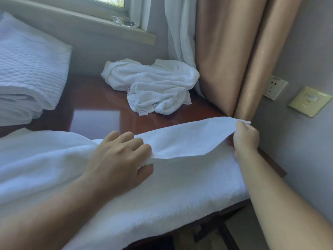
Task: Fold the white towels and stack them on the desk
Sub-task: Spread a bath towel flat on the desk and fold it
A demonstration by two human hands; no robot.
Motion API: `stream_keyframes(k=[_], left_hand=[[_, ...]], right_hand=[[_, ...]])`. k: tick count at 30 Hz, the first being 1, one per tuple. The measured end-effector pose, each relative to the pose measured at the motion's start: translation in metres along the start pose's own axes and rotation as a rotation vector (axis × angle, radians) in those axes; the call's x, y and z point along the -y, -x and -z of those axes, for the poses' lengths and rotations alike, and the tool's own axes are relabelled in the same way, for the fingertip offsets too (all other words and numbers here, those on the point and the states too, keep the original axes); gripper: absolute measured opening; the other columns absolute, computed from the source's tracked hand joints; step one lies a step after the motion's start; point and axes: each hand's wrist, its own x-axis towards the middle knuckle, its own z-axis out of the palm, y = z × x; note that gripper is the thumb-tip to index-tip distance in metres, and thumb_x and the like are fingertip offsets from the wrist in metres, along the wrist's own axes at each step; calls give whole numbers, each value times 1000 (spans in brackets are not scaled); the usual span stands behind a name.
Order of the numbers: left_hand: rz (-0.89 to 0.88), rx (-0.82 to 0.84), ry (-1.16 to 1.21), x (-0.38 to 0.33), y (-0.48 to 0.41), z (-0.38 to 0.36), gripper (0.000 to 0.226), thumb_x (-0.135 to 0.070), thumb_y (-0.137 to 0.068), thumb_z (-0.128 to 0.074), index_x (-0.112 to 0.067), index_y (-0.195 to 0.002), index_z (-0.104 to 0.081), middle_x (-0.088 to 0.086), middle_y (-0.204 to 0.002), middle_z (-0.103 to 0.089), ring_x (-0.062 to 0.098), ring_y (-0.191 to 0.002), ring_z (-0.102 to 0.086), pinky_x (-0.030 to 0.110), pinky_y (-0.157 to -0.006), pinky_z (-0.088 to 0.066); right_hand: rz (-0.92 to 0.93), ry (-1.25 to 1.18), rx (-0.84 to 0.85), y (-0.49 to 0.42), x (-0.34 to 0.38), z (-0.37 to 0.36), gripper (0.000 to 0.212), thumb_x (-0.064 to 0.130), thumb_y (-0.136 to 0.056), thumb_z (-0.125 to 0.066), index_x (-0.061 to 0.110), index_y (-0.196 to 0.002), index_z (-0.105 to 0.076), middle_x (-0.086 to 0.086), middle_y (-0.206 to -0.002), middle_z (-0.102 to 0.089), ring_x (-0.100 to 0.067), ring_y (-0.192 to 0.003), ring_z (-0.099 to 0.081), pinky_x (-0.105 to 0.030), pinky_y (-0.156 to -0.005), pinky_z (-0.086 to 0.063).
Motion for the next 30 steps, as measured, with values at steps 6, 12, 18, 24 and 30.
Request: stream_keyframes(k=[6,12,18,24,30], left_hand=[[-36,60,35,1,-1,1,17,-26,-72,-52,-12,-62,-51,0,-57,-41,26,-58,-40,34,-56,-34],[-17,109,41,2,-2,1,17,-27,-70,-49,-13,-61,-47,-2,-56,-40,25,-60,-38,37,-57,-36],[62,139,10,4,-2,0,19,-33,-68,-49,-15,-62,-45,-3,-57,-39,25,-62,-38,40,-60,-37],[7,131,29,4,-4,-1,18,-31,-67,-48,-16,-61,-42,-5,-57,-37,22,-62,-34,35,-60,-32],[-17,167,14,4,-4,-1,19,-33,-67,-48,-15,-60,-45,-4,-57,-39,24,-60,-38,37,-59,-36]], right_hand=[[15,-76,-127,1,-9,4,22,26,-78,-50,7,-78,-60,4,-70,-56,-18,-65,-49,-27,-55,-37],[133,-4,-251,4,-12,4,28,26,-82,-52,3,-98,-59,-1,-87,-62,-17,-71,-57,-10,-46,-34],[97,88,-279,11,-8,7,37,9,-85,-50,10,-122,-46,-4,-108,-59,-26,-89,-54,-29,-70,-35],[462,481,-305,28,8,7,39,11,-79,-60,13,-117,-63,-13,-123,-59,-37,-118,-51,-41,-94,-38],[382,926,580,50,26,-33,60,53,-100,-41,20,-151,-44,-8,-161,-31,-31,-149,-24,-46,-122,-21]])
